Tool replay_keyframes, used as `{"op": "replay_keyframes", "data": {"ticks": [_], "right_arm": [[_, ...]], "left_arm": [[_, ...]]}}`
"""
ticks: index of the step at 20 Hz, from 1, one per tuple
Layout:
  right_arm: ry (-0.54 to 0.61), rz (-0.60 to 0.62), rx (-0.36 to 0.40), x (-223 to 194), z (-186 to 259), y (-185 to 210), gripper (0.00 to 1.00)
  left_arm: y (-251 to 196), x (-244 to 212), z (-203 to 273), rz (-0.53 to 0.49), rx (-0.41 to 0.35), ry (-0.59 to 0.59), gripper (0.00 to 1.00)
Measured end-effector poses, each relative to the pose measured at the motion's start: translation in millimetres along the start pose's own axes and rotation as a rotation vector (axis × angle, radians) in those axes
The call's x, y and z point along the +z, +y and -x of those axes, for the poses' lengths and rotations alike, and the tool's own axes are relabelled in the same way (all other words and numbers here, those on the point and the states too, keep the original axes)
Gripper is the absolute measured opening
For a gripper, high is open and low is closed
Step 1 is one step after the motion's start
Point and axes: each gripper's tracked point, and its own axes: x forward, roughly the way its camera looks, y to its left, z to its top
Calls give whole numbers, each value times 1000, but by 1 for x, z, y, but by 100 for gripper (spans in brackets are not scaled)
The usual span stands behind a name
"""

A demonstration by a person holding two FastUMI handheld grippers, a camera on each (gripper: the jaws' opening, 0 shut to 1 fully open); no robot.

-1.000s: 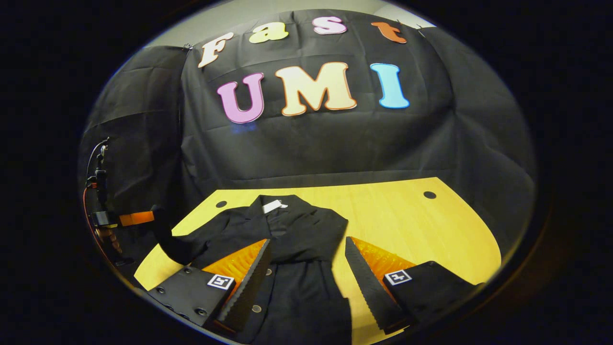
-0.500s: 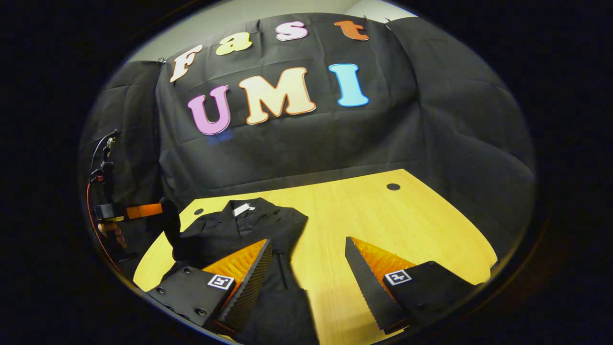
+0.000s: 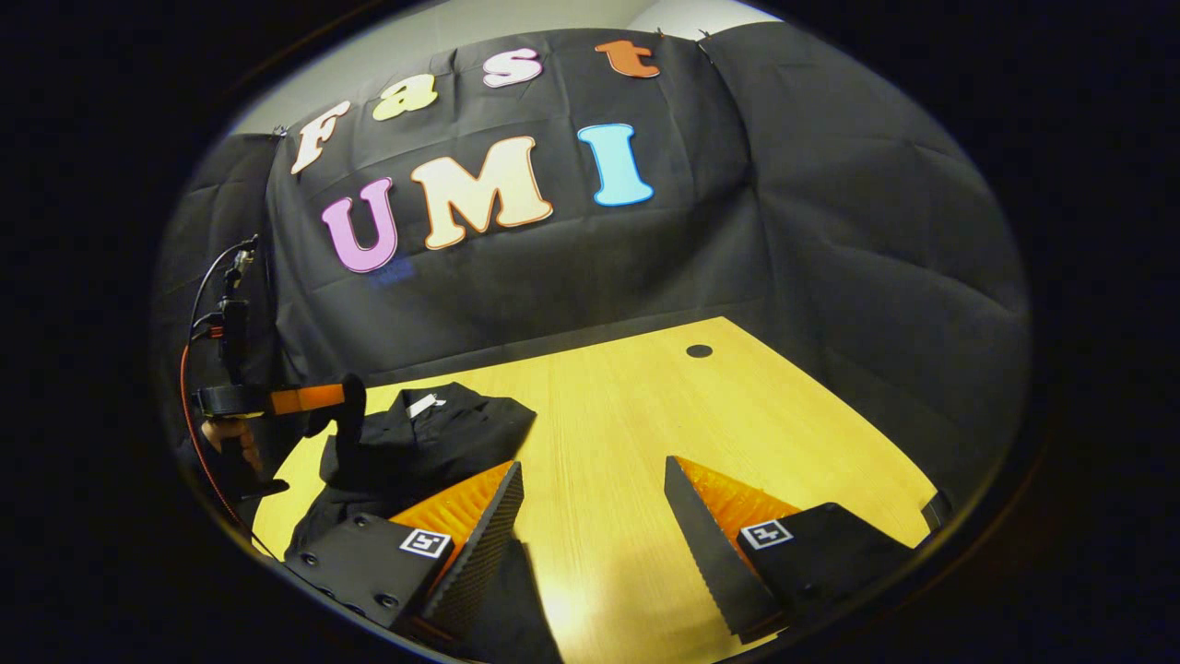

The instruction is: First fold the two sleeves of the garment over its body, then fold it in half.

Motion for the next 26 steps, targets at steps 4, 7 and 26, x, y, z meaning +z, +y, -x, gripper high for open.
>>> {"op": "replay_keyframes", "data": {"ticks": [4,7,26], "right_arm": [[10,-9,-11,-3,4,-12,98],[13,-13,-12,-3,3,-18,98],[59,88,210,-29,13,57,98]], "left_arm": [[-34,-4,-22,-25,-30,25,0],[-48,-11,-35,-43,-25,58,0],[70,-29,148,41,231,-47,92]]}}
